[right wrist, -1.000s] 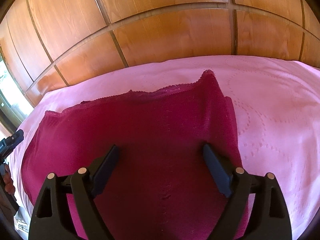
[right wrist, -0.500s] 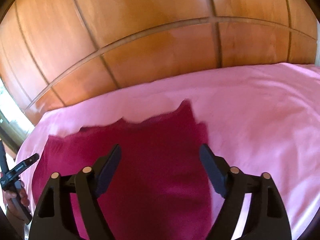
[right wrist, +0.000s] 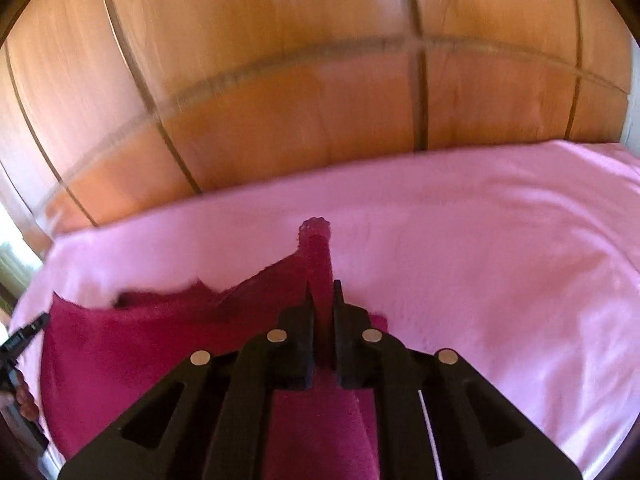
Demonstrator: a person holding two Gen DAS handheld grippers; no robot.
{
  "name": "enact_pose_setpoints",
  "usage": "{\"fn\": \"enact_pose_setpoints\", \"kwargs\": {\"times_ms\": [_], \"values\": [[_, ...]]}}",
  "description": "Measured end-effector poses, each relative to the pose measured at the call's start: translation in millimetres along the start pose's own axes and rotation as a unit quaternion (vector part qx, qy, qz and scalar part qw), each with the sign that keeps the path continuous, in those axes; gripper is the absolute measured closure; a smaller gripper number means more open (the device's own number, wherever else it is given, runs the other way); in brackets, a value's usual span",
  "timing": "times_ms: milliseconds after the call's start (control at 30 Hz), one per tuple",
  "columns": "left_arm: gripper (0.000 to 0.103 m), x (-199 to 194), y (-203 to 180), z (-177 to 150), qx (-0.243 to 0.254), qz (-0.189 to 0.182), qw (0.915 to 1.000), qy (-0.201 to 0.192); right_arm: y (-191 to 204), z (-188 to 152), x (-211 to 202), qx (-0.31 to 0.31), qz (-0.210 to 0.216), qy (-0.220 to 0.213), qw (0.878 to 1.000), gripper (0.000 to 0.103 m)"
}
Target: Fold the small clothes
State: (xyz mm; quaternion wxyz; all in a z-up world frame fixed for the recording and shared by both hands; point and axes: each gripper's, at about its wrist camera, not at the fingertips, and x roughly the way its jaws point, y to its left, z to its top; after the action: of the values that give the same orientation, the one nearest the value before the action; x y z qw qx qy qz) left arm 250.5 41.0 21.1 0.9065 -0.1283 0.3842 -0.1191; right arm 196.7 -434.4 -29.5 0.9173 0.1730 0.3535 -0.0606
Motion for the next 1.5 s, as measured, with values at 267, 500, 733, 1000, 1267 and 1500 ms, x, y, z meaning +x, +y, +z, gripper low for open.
{"fn": "enact_pose_setpoints", "kwargs": {"times_ms": [267,500,733,1000,1267,1500], "values": [[0.101,50.4,-4.8,-3.1,0.009,0.09,0.9941,0.061,-3.8,-9.0,51.5,-0.006,-0.053,0.061,0.997,0.095],[0.099,0.3,-22.7,-10.0,0.042,0.105,0.9935,0.014,-8.1,-13.3,28.0,-0.008,-0.024,0.056,0.998,0.052],[0.057,-41.2,-59.6,-64.7,0.096,0.078,0.9922,0.008,-26.0,-56.3,-9.6,0.021,0.021,0.069,0.997,0.027],[0.054,-60.5,-85.0,-105.1,0.124,0.071,0.9898,0.006,-45.1,-103.2,-45.3,0.065,0.085,0.076,0.991,0.022],[0.054,-70.8,-92.8,-124.5,0.136,0.068,0.9884,0.01,-47.2,-125.5,-66.4,0.102,0.144,0.074,0.981,0.023],[0.054,-68.8,-97.0,-129.6,0.141,0.068,0.9874,0.021,-39.6,-127.2,-64.4,0.11,0.154,0.079,0.979,0.037]]}}
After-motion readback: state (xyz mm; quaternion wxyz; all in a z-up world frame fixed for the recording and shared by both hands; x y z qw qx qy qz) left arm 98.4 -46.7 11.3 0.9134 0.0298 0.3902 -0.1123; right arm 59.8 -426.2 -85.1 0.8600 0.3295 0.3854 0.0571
